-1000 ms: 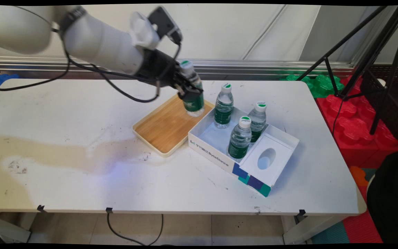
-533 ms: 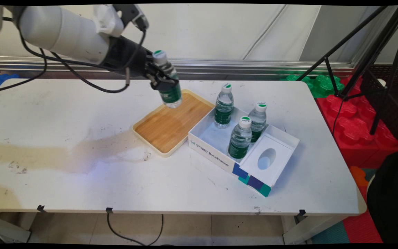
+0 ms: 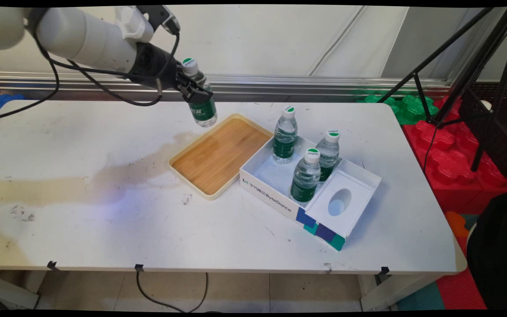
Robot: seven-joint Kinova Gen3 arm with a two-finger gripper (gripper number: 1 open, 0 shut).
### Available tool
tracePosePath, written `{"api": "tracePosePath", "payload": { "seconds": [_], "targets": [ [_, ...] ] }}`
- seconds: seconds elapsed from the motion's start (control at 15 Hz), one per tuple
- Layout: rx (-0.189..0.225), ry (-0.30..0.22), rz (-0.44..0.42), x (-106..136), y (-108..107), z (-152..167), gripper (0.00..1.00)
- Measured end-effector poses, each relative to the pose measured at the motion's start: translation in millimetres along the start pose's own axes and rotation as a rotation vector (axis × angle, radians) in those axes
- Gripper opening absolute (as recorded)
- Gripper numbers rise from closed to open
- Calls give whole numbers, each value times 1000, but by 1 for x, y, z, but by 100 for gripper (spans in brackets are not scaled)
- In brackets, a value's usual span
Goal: Place the picked object on the tray
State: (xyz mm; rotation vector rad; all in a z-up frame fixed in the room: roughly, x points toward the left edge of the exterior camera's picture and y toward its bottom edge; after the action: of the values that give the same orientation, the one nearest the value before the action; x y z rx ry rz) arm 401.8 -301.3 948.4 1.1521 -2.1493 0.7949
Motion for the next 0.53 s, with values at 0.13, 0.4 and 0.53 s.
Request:
{"api": "tracePosePath", "payload": {
  "seconds": [0.13,0.4,0.53],
  "targets": [
    [7,-17,-12,-3,-7,19,0],
    [1,-60,-39,-9,-13,61,0],
    [-4,-82,-54,-14,-14,80,0]
  ]
}}
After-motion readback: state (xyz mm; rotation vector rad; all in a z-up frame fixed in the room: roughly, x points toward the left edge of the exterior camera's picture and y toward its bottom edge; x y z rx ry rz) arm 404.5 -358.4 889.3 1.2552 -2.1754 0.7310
